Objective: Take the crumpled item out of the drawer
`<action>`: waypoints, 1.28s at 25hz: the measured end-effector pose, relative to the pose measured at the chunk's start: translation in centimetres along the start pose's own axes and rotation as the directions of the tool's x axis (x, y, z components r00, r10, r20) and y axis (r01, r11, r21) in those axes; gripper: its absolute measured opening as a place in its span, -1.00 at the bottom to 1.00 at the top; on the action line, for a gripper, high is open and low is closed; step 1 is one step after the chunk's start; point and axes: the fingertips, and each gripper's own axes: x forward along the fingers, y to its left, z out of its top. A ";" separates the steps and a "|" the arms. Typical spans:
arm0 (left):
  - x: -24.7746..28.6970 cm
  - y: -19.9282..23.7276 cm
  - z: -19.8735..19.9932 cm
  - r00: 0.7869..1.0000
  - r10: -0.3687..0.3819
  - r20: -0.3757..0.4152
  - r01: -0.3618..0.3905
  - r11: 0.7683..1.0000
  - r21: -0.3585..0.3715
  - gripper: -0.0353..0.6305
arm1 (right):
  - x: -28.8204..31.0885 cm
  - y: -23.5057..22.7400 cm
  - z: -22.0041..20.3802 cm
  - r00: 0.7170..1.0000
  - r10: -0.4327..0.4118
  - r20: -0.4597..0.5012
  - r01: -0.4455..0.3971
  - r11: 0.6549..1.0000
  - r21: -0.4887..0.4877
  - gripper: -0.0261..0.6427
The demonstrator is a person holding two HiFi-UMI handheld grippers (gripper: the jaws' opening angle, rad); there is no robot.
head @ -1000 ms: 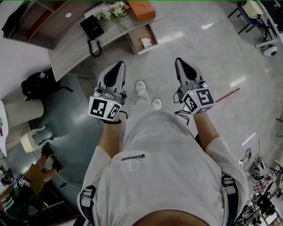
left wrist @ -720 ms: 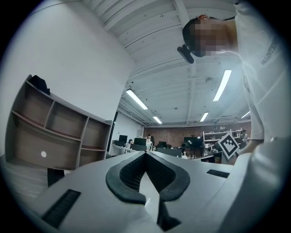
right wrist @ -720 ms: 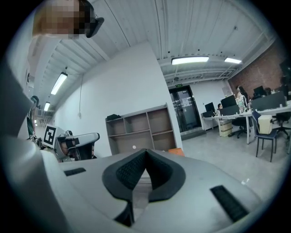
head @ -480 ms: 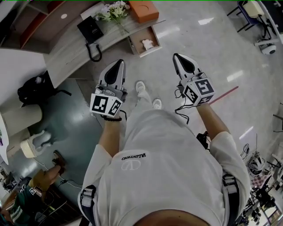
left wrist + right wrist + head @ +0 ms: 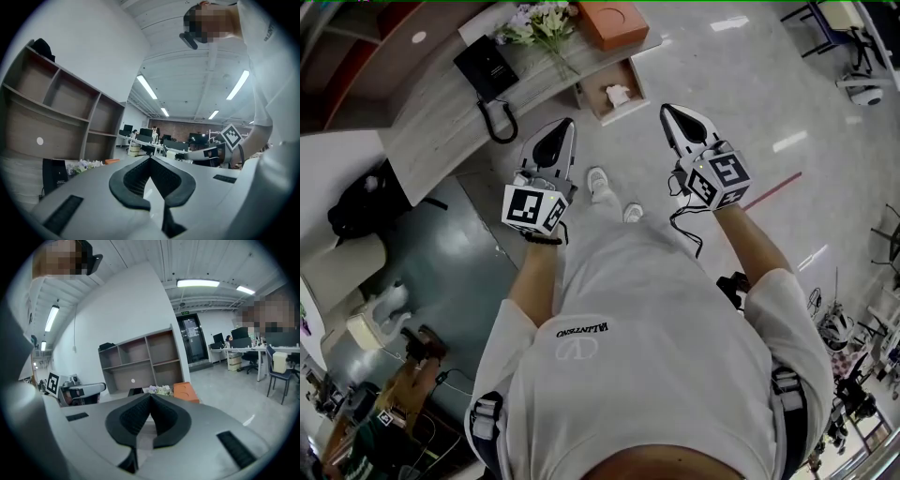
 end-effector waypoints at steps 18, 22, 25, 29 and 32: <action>7.9 4.0 -12.2 0.984 -0.023 -0.177 0.003 0.993 -0.114 -0.89 | 10.0 -6.6 -11.1 0.978 -0.070 -0.196 0.070 0.998 -0.006 -0.93; 10.1 4.6 -15.3 0.980 -0.001 -0.199 -0.024 0.992 -0.122 -0.89 | 11.6 -8.4 -13.1 0.977 -0.068 -0.203 0.069 0.998 -0.004 -0.93; 11.1 5.2 -18.2 0.977 0.018 -0.215 -0.051 0.987 -0.149 -0.89 | 13.0 -9.1 -15.3 0.975 -0.061 -0.212 0.068 0.997 0.022 -0.93; 12.5 5.8 -21.0 0.977 0.045 -0.208 -0.082 0.981 -0.174 -0.89 | 15.1 -10.2 -18.7 0.972 -0.050 -0.232 0.063 0.997 0.048 -0.93; 13.6 5.9 -23.8 0.975 0.038 -0.220 -0.079 0.981 -0.180 -0.89 | 16.3 -11.0 -21.4 0.967 -0.040 -0.250 0.065 0.994 0.092 -0.93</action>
